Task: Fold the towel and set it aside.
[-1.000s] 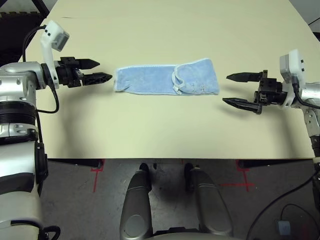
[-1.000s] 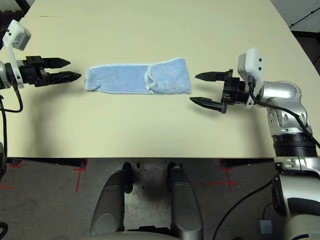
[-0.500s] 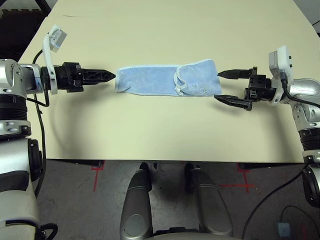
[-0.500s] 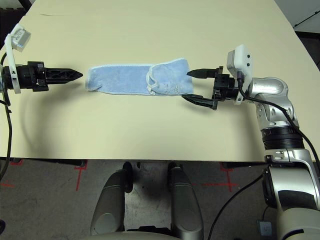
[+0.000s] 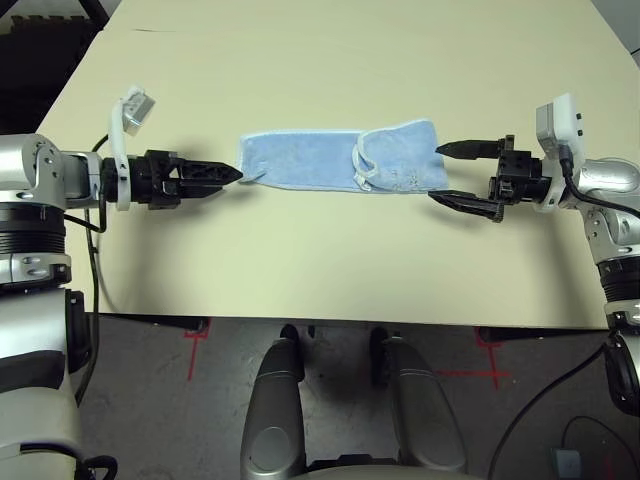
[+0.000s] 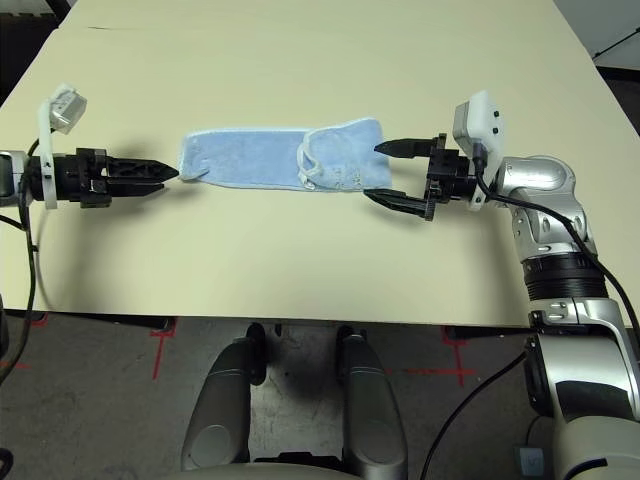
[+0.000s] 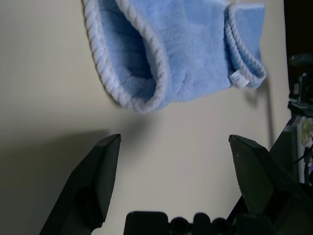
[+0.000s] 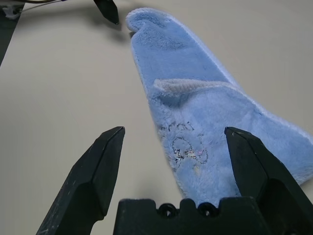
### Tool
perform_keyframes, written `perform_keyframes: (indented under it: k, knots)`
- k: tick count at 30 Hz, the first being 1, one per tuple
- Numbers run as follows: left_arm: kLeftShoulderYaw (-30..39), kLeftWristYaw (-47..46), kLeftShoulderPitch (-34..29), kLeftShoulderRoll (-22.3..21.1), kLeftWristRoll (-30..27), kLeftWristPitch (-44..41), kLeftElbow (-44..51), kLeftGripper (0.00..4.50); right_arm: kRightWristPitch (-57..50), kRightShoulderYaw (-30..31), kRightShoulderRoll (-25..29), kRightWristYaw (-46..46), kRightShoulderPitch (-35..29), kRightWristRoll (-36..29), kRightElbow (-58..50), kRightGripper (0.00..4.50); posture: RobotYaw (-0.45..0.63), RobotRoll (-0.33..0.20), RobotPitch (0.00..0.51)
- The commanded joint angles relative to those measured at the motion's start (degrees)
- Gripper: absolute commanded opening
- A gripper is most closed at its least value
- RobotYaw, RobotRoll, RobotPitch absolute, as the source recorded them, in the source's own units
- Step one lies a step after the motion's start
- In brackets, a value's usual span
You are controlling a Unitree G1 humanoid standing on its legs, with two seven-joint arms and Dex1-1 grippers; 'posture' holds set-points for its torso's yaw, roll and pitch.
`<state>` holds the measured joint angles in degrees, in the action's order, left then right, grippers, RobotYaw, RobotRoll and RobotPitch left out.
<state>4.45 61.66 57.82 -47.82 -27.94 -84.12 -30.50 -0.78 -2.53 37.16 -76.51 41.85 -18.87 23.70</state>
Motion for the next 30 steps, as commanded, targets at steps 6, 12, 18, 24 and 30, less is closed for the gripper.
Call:
perform_keyframes:
  k: [6, 12, 18, 24, 30]
  knots:
    - [5.28, -6.69, 1.26, 4.21, -2.22, -2.94, -2.03, 4.50, 0.98, 0.45, 0.56, -0.04, -0.70, 0.70, -0.22, 4.44, -0.02, 0.000, 0.307]
    - [6.60, -10.09, 1.50, 5.97, -1.87, -1.30, -3.95, 4.50, 0.96, 0.50, 0.61, 0.24, -0.59, 0.73, -0.52, 4.44, -0.02, 0.000, 0.304]
    - [8.58, -13.51, 2.67, 6.66, -1.07, 2.29, -7.24, 4.50, 1.07, 0.58, 0.71, 0.24, -0.63, 0.81, -0.56, 4.44, -0.02, 0.000, 0.302]
    - [9.61, -15.32, 3.76, 6.52, -1.08, 4.45, -10.06, 4.50, 1.00, 0.73, 0.68, 0.27, -0.67, 0.87, -0.76, 4.44, -0.02, 0.000, 0.302]
    - [9.53, -15.96, 4.19, 6.15, -1.15, 5.44, -11.67, 2.71, 0.70, 0.76, 0.67, 0.25, -1.12, 0.90, -1.50, 4.50, -0.02, 0.000, 0.302]
